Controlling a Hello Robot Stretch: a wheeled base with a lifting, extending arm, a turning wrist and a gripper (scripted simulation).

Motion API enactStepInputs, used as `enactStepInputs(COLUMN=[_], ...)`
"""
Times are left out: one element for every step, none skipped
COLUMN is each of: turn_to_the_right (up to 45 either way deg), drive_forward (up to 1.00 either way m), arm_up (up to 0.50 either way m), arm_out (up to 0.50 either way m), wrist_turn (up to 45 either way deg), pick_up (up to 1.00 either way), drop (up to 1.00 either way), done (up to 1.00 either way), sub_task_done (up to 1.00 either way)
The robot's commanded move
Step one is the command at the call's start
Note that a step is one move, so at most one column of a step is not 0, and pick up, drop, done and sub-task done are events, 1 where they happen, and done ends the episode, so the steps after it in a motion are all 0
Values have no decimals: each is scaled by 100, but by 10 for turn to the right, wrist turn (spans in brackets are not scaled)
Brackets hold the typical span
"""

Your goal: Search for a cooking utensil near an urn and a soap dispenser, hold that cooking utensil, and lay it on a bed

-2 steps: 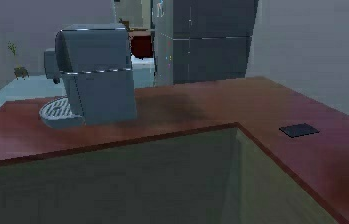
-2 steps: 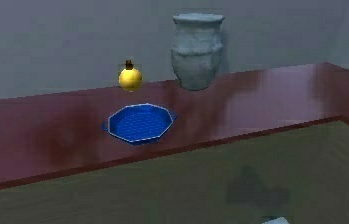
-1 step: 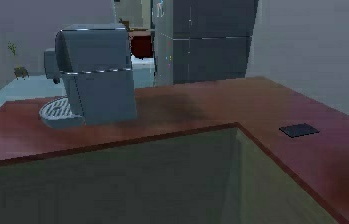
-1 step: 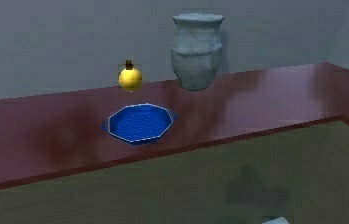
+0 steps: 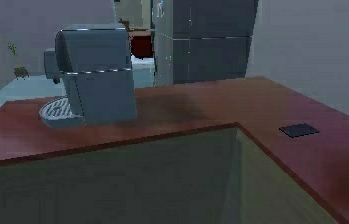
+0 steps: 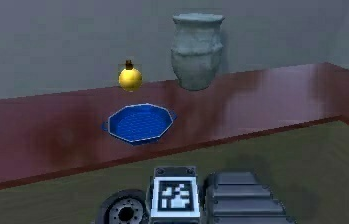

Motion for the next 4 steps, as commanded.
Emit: enactStepInputs(turn_to_the_right=[0, 0, 0, 0], drive_forward=[0, 0, 0, 0], arm_up=[0, 0, 0, 0], arm_out=[28, 0, 0, 0], wrist_turn=[0, 450, 450, 450], pick_up=[0, 0, 0, 0], drop=[0, 0, 0, 0], done=[0, 0, 0, 0], sub_task_done=[0, 0, 0, 0])
